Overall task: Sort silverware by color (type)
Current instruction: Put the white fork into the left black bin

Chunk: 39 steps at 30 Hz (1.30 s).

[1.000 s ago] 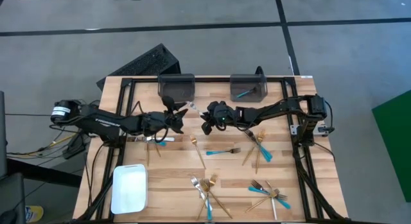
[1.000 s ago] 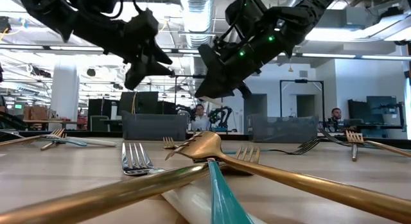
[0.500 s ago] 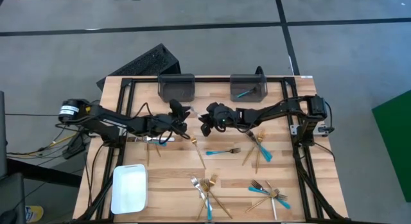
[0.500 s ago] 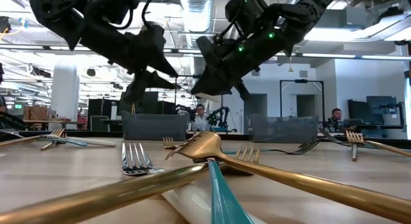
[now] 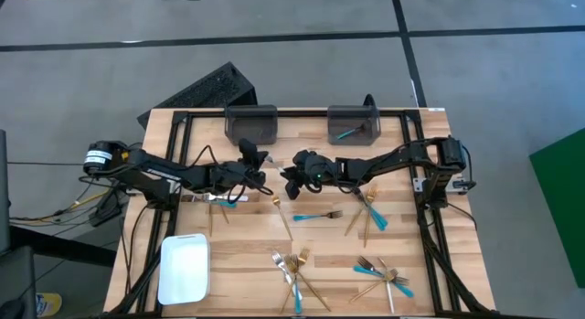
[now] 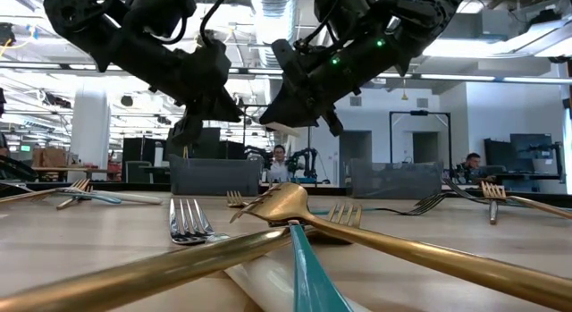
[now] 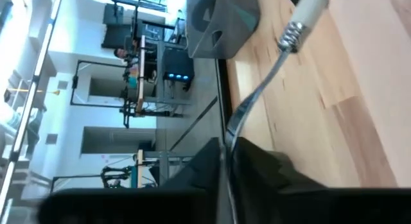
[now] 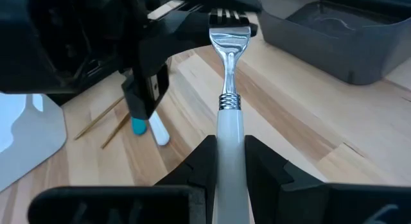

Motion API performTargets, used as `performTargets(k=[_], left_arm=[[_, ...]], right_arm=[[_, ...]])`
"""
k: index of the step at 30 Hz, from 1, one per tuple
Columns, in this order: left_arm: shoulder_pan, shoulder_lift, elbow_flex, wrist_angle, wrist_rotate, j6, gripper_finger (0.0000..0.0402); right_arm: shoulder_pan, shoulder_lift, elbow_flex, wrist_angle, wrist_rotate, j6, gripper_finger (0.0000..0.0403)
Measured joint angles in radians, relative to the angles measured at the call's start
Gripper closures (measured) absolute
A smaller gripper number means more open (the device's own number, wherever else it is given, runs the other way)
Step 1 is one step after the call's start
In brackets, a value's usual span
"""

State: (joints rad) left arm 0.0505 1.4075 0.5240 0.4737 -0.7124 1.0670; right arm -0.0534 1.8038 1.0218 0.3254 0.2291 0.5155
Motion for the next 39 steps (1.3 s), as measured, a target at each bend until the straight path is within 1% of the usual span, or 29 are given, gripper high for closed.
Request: performTargets(k=[2, 6, 9, 11, 14, 17, 19, 21, 25, 27, 28, 30, 32, 36, 39], left_arm=[[0.000, 0.000, 0.000, -0.009, -0.001, -0.028, 0.0394], [0.032, 0.000, 0.000, -0.010, -0.039, -0.080, 0.0400], [0.099, -0.017, -0.001, -0.030, -0.118, -0.103, 0.0401], [0.165, -0.036, 0.000, -0.045, -0.131, -0.135, 0.0401], [0.276, -0.071, 0.000, -0.138, -0.121, -0.194, 0.0401], [0.383, -0.111, -0.001, -0.238, -0.112, -0.258, 0.0401], [0.443, -0.130, 0.000, -0.269, -0.098, -0.293, 0.0401], [0.498, -0.144, -0.002, -0.290, -0.069, -0.329, 0.0401], [0.575, -0.148, 0.000, -0.289, 0.065, -0.391, 0.0401], [0.586, -0.131, 0.000, -0.291, 0.064, -0.407, 0.0401], [0.588, -0.120, 0.000, -0.296, 0.037, -0.407, 0.0401], [0.588, -0.099, 0.000, -0.295, -0.048, -0.399, 0.0395], [0.588, -0.080, 0.000, -0.295, -0.111, -0.397, 0.0380], [0.588, -0.065, 0.005, -0.309, -0.123, -0.451, 0.0333], [0.576, -0.064, 0.036, -0.377, -0.111, -0.536, 0.0294]], right_arm=[[0.000, 0.000, 0.000, -0.001, 0.000, 0.000, 0.0319], [-0.009, 0.000, 0.000, 0.000, 0.005, -0.002, 0.0298], [-0.020, -0.021, -0.001, -0.066, 0.023, -0.003, 0.0268], [-0.016, -0.038, 0.000, -0.104, 0.064, -0.001, 0.0247], [-0.002, -0.076, 0.000, -0.213, 0.139, 0.000, 0.0221], [0.017, -0.097, 0.000, -0.272, 0.213, 0.001, 0.0203], [0.030, -0.103, -0.001, -0.288, 0.248, 0.000, 0.0196], [0.037, -0.103, 0.000, -0.287, 0.261, 0.000, 0.0194], [0.040, -0.096, 0.000, -0.286, 0.262, 0.008, 0.0193], [0.039, -0.090, 0.000, -0.287, 0.262, 0.008, 0.0193], [0.038, -0.089, 0.000, -0.289, 0.262, 0.008, 0.0193], [0.038, -0.089, 0.000, -0.280, 0.262, 0.008, 0.0193], [0.039, -0.089, 0.000, -0.275, 0.262, 0.008, 0.0193], [0.037, -0.089, 0.000, -0.266, 0.262, 0.008, 0.0193], [0.037, -0.089, 0.000, -0.268, 0.262, 0.008, 0.0193]])
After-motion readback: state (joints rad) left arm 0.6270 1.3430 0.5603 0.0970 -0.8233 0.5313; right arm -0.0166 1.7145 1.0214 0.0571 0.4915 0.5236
